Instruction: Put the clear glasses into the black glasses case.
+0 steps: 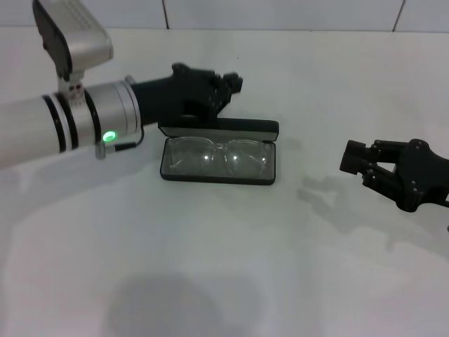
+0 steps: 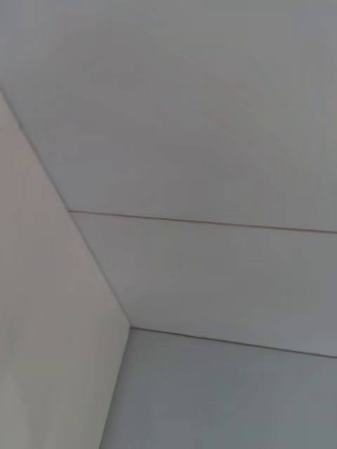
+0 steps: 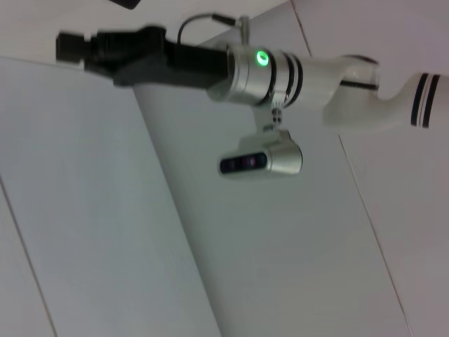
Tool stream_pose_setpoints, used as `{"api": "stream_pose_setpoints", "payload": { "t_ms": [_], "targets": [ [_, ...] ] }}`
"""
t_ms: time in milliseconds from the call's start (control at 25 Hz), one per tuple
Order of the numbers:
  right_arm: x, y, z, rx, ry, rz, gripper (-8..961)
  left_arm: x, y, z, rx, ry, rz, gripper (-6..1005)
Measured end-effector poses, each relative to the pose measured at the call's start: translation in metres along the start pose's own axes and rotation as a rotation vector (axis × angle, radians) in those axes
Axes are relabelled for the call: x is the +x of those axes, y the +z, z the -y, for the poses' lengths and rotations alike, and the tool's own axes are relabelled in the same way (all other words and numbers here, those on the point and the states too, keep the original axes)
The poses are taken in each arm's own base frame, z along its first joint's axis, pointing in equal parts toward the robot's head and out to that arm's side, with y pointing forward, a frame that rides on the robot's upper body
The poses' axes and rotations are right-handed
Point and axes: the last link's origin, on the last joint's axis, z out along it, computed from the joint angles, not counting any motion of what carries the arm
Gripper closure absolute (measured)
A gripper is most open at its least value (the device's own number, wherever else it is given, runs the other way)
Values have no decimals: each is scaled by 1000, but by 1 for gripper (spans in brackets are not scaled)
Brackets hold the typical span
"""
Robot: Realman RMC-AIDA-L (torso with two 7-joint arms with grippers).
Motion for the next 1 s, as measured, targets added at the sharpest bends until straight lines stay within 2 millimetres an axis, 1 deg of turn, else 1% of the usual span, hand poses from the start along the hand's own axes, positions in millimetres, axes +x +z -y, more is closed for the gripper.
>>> {"api": "stream_pose_setpoints", "payload": {
  "t_ms": [240,440,520,560,760,920,1000],
  "targets": [
    [-2,4,1,-6,-5,-2,694,-22,-2,-8,-4,-76,34,929],
    [-3,8,4,0,-13,-9,691,-38,-12,-11,16,-115,48,928],
    [-3,10,6,4,-12,-12,690,-40,-13,-11,19,-120,48,928],
    [-3,11,6,4,-10,-13,689,-46,-17,-12,28,-136,52,928],
    [-2,16,8,1,-9,-18,686,-60,-25,-16,40,-173,75,927],
    [-2,17,9,7,-11,-23,683,-62,-26,-19,26,-180,74,926],
    [-2,17,10,7,-11,-23,682,-55,-28,-23,-14,-171,36,926]
  ]
}}
